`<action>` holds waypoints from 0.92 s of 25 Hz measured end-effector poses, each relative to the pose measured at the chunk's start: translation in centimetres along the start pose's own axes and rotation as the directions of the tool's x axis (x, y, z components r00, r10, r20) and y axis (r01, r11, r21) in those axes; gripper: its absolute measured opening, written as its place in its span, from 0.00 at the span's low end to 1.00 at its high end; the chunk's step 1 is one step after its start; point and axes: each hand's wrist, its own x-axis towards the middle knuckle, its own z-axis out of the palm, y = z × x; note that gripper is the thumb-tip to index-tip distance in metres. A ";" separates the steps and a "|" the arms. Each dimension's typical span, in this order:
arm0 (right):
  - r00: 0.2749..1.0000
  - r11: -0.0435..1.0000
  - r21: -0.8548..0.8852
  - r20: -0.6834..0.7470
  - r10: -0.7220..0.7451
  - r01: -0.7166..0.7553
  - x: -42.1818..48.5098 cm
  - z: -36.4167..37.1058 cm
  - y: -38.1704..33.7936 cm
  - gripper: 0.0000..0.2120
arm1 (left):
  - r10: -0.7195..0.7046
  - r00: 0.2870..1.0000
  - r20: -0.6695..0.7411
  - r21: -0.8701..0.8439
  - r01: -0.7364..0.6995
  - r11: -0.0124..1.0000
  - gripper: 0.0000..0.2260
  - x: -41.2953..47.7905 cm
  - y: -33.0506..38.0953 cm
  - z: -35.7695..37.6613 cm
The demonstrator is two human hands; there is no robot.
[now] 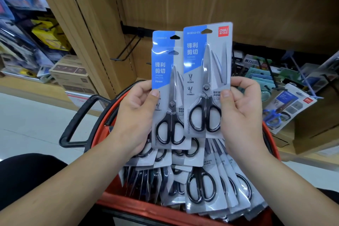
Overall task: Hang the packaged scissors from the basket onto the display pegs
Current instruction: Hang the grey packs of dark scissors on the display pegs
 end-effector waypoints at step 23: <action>0.968 0.995 0.061 -0.236 0.087 -0.074 -2.0 -12.6 -5.9 0.25 | 0.184 0.961 0.205 0.248 -0.233 0.940 0.15 -3.0 2.9 15.0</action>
